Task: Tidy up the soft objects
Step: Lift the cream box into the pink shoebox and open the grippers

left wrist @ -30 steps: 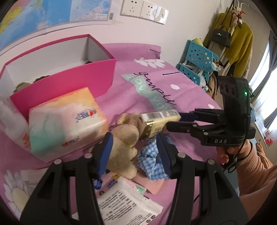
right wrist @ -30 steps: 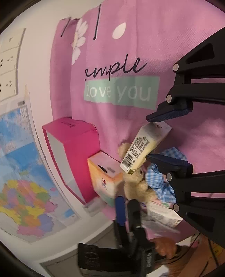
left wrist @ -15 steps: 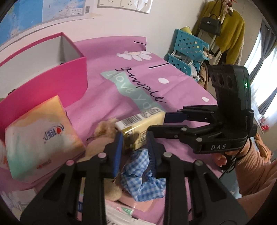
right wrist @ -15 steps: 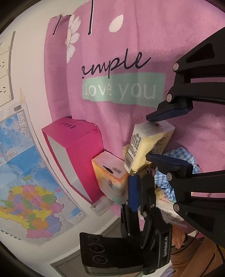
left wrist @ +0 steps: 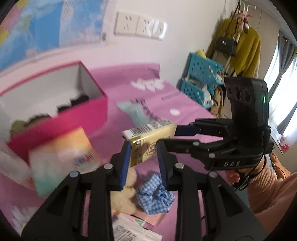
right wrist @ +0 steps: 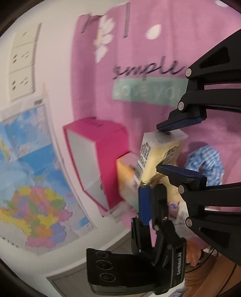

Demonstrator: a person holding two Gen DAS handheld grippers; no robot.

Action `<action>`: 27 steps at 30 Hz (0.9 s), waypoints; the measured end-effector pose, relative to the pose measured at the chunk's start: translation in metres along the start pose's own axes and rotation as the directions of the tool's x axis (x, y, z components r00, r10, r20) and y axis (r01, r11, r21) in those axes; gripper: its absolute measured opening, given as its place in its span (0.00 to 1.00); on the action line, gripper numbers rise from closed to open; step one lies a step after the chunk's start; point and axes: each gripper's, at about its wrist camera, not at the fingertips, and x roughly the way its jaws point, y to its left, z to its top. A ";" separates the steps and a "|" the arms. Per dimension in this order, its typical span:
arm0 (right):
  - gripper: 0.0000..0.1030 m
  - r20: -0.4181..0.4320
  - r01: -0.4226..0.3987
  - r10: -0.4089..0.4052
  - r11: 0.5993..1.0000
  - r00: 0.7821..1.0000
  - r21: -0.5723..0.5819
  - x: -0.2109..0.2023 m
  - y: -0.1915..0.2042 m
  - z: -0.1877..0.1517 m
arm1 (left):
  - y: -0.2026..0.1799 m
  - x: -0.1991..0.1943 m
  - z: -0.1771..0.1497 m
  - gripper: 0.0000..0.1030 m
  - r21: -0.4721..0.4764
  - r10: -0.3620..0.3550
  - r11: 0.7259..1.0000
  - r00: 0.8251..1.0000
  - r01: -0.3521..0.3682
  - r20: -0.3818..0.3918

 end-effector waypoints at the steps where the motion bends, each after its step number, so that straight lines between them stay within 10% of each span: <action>1: 0.37 0.006 -0.001 0.001 1.000 1.000 -0.013 0.000 0.004 0.005 | 0.003 -0.005 0.004 0.29 -0.002 0.011 1.000 1.000 -0.011 0.015; 13: 0.37 0.086 -0.021 0.034 0.989 0.996 -0.149 0.026 0.039 0.088 | 0.066 -0.027 0.064 0.30 -0.122 0.122 0.986 0.988 -0.110 0.096; 27: 0.37 -0.011 -0.010 0.009 0.997 1.000 -0.079 0.093 0.019 0.129 | 0.116 0.031 0.076 0.30 -0.255 0.191 0.946 0.980 -0.199 -0.055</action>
